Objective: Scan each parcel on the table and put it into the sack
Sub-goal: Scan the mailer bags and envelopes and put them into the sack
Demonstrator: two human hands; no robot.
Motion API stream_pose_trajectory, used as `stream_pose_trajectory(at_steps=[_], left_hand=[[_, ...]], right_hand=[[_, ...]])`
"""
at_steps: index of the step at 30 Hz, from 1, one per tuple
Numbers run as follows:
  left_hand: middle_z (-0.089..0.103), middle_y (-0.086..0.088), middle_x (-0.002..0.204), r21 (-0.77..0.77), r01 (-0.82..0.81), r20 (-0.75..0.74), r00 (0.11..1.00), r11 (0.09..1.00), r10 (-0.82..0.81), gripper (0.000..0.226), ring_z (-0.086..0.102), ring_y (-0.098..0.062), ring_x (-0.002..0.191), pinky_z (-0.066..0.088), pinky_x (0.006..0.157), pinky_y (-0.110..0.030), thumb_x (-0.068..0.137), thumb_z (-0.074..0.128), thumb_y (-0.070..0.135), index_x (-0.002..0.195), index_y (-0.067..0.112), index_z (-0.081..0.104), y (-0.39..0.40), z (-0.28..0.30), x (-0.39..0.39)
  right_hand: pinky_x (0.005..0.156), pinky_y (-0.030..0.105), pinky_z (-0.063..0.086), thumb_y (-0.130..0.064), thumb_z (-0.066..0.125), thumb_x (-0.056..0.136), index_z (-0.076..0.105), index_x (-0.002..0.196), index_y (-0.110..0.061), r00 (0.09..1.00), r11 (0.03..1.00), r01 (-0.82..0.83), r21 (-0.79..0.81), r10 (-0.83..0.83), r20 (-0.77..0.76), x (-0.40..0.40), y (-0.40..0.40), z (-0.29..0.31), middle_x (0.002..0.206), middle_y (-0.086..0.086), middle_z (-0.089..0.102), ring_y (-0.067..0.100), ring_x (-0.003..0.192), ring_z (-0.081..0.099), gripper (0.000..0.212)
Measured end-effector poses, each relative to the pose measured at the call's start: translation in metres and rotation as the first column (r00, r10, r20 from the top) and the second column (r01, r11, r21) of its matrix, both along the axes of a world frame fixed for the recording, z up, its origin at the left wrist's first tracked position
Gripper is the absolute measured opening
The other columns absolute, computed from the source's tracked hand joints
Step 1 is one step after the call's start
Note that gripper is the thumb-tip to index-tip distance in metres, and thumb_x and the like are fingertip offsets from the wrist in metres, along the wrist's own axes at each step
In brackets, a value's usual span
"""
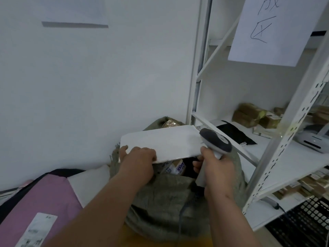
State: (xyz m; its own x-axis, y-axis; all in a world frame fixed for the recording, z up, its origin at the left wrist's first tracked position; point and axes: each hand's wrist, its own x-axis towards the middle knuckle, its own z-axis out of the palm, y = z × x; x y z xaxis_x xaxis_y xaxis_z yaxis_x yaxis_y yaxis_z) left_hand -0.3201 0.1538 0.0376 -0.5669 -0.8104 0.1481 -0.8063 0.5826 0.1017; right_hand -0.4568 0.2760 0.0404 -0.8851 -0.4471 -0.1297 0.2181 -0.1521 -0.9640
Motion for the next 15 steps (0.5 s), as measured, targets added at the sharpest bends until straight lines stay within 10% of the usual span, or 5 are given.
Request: stream_pose_trajectory(at_steps=[8,15], left_hand=[[0.056,0.012,0.116,-0.008,0.135,0.132,0.982,0.991,-0.133,0.038,0.043,-0.016,0.122,0.002,0.114,-0.050,0.079,0.049,0.004,0.104,0.032,0.057,0.013,0.018,-0.016],[-0.005,0.011,0.163,0.209,0.254,0.201,0.934,0.944,-0.296,0.071,-0.002,-0.019,0.150,-0.014,0.114,-0.059,0.093,0.045,0.036,0.150,0.049,0.005,0.022,0.007,-0.040]], right_hand=[[0.058,0.029,0.054,-0.026,0.070,0.089,0.062,0.091,-0.020,0.996,0.997,0.009,0.080,-0.002,-0.088,-0.026,0.016,0.010,0.087,0.011,0.073,0.021,0.071,0.070,0.011],[0.068,0.036,0.060,-0.031,0.073,0.086,0.063,0.102,-0.018,1.000,0.989,-0.010,0.148,0.008,0.009,-0.054,0.026,-0.003,0.101,0.011,0.070,0.026,0.078,0.072,0.023]])
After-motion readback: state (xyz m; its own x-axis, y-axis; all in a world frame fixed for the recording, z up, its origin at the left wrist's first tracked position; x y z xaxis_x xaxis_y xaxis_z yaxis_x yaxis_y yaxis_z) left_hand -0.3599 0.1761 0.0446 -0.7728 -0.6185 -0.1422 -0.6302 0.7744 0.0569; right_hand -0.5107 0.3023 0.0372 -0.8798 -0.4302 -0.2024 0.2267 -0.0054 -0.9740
